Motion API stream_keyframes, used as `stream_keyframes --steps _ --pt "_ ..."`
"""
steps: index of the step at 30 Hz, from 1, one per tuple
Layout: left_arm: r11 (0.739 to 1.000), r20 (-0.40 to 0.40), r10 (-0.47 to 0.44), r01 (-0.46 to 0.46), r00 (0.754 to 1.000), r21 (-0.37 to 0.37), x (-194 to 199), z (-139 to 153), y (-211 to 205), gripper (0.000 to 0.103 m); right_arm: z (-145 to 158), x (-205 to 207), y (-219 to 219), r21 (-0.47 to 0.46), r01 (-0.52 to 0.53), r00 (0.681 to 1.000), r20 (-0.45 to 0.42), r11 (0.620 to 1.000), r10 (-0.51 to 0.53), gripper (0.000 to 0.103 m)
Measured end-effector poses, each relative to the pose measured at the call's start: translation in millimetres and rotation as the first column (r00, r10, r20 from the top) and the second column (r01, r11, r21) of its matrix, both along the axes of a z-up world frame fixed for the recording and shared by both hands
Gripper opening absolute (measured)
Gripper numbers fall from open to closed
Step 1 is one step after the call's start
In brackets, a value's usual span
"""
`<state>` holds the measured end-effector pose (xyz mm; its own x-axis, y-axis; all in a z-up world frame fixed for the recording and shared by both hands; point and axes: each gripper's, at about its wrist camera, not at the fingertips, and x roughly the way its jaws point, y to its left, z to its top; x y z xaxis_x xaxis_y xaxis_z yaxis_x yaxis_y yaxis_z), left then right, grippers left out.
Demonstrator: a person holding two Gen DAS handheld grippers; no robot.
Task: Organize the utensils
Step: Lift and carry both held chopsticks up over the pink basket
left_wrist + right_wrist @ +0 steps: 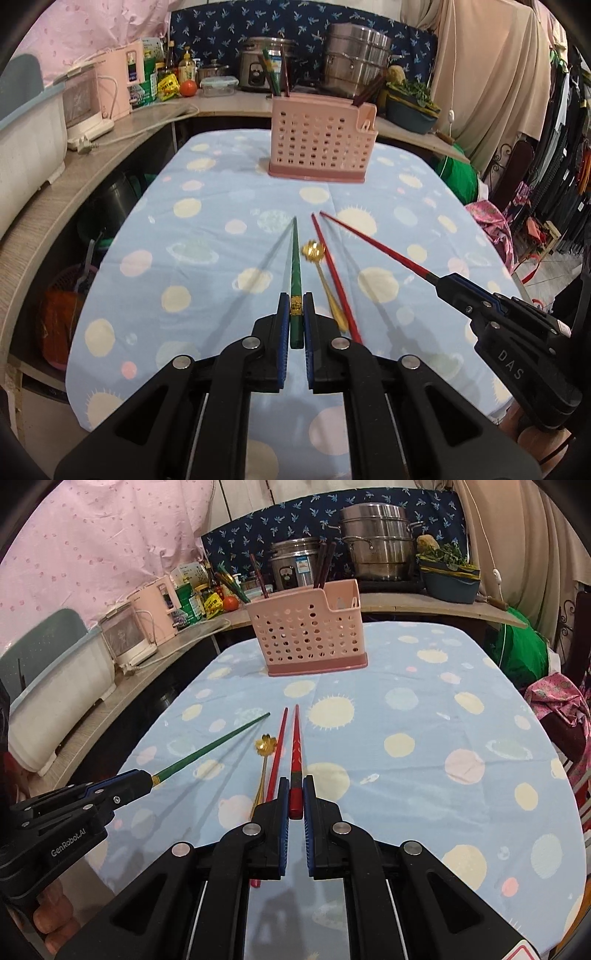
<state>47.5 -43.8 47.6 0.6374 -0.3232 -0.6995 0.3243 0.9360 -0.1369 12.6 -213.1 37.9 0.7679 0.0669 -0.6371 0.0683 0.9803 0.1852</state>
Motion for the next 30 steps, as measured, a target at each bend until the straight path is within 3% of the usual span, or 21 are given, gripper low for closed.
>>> stream_keyframes --steps 14,30 --pt "0.997 0.152 0.052 -0.044 0.987 -0.057 41 73 1 0.007 71 36 -10 -0.018 0.002 0.986 0.164 1.0 0.001 0.007" --pt "0.997 0.203 0.066 -0.054 0.977 -0.061 91 105 -4 0.007 113 87 -15 0.007 -0.033 0.973 0.227 0.999 0.031 0.007"
